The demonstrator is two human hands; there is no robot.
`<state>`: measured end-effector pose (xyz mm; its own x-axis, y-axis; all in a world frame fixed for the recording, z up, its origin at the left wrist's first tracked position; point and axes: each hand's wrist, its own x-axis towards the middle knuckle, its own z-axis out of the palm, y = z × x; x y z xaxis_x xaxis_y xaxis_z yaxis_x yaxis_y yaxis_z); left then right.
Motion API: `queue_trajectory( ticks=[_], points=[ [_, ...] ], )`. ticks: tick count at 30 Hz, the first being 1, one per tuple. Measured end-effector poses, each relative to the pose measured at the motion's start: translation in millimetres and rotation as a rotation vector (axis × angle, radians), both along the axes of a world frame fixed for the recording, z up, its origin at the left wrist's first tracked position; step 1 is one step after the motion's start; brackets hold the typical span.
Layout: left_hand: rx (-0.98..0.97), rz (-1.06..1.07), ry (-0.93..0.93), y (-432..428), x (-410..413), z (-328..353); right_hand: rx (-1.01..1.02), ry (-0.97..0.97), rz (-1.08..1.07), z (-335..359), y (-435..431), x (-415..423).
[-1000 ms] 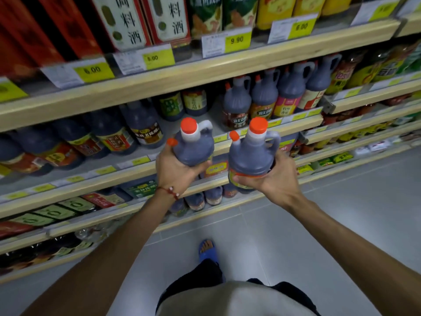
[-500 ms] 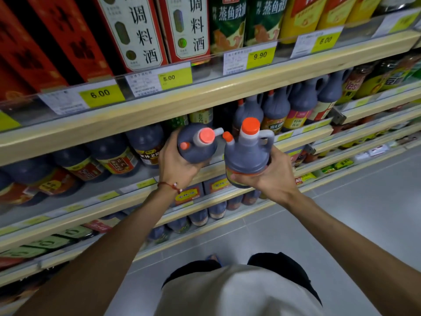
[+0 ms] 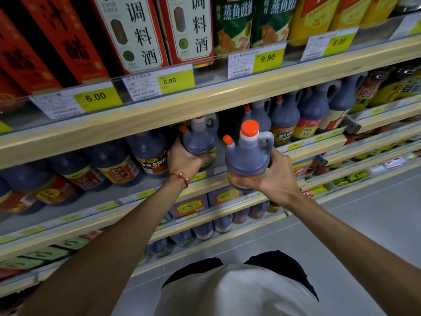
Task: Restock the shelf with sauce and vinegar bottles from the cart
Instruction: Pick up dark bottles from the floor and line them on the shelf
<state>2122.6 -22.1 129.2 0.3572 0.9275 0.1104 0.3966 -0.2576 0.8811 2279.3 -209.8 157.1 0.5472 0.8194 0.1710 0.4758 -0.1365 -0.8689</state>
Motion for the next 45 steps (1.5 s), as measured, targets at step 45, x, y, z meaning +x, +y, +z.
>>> queue_trajectory(
  ticks=[45],
  points=[
    [-0.342, -0.320, -0.149, -125, -4, 55, -0.132, 0.380, 0.484, 45, -6, 29]
  ],
)
